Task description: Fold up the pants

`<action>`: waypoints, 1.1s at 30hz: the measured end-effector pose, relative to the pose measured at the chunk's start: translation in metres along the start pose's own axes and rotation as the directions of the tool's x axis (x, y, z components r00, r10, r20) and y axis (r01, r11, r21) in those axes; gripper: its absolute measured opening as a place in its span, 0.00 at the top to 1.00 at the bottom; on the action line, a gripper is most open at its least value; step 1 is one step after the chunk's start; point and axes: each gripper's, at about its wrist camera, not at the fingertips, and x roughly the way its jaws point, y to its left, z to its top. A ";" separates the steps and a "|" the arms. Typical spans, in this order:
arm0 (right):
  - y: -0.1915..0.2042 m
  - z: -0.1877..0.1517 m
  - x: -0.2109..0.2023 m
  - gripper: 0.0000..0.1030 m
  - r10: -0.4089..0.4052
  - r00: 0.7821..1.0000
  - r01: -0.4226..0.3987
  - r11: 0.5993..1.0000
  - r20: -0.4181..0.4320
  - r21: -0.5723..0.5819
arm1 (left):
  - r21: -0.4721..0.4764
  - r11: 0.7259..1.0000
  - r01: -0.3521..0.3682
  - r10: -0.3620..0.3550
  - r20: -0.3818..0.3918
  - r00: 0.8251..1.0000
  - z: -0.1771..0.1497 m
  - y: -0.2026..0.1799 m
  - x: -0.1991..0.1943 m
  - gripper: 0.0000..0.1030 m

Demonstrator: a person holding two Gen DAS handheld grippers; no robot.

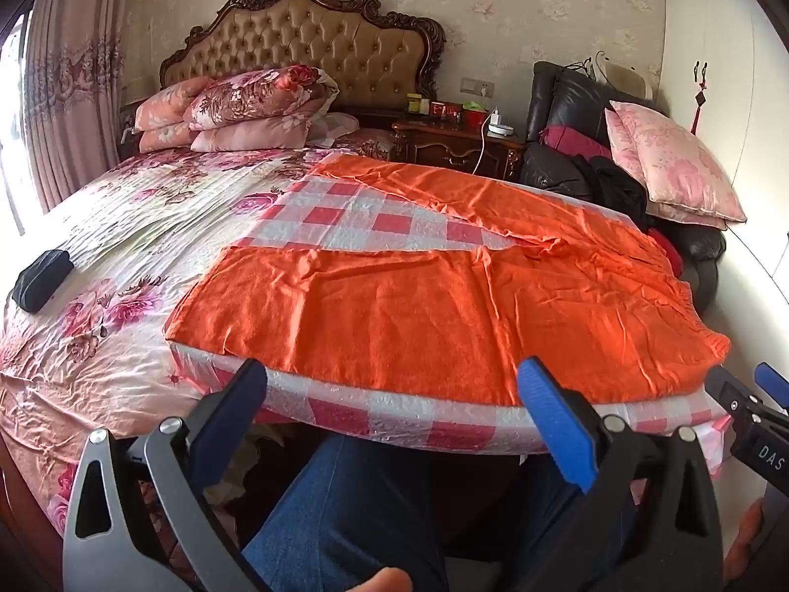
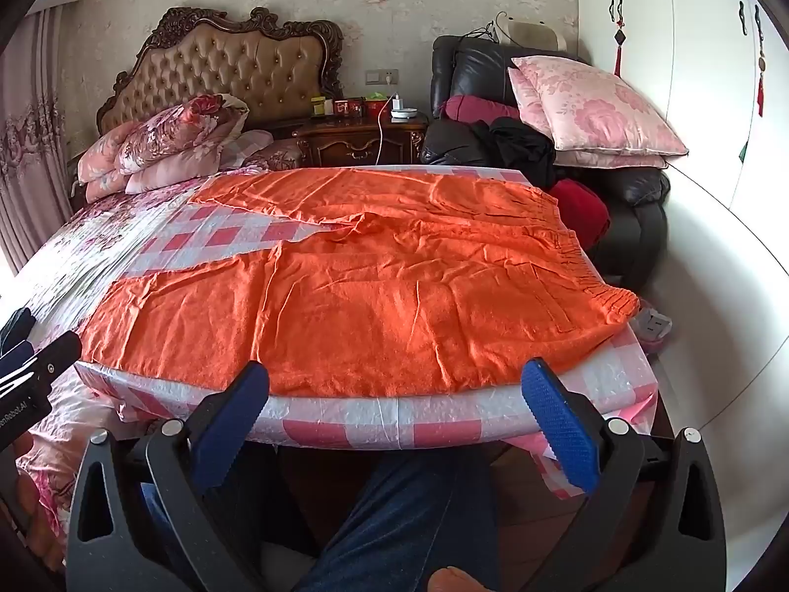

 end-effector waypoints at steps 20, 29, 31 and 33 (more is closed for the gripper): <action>0.000 -0.001 0.001 0.04 -0.001 1.000 0.001 1.000 -0.004 0.000 | 0.001 1.000 0.001 -0.001 0.001 1.000 0.001 -0.001 -0.001 0.01; -0.001 -0.002 0.001 0.04 0.000 1.000 0.000 1.000 0.002 0.001 | 0.000 1.000 0.000 0.000 0.002 1.000 0.000 -0.001 -0.001 0.01; -0.001 -0.002 0.002 0.04 -0.001 1.000 0.001 1.000 0.001 0.001 | 0.001 1.000 0.001 -0.001 0.000 1.000 0.001 -0.002 -0.001 0.01; -0.001 -0.002 0.002 0.04 0.000 1.000 0.000 1.000 0.001 0.002 | 0.001 1.000 0.001 -0.001 0.001 1.000 0.000 -0.002 -0.001 0.01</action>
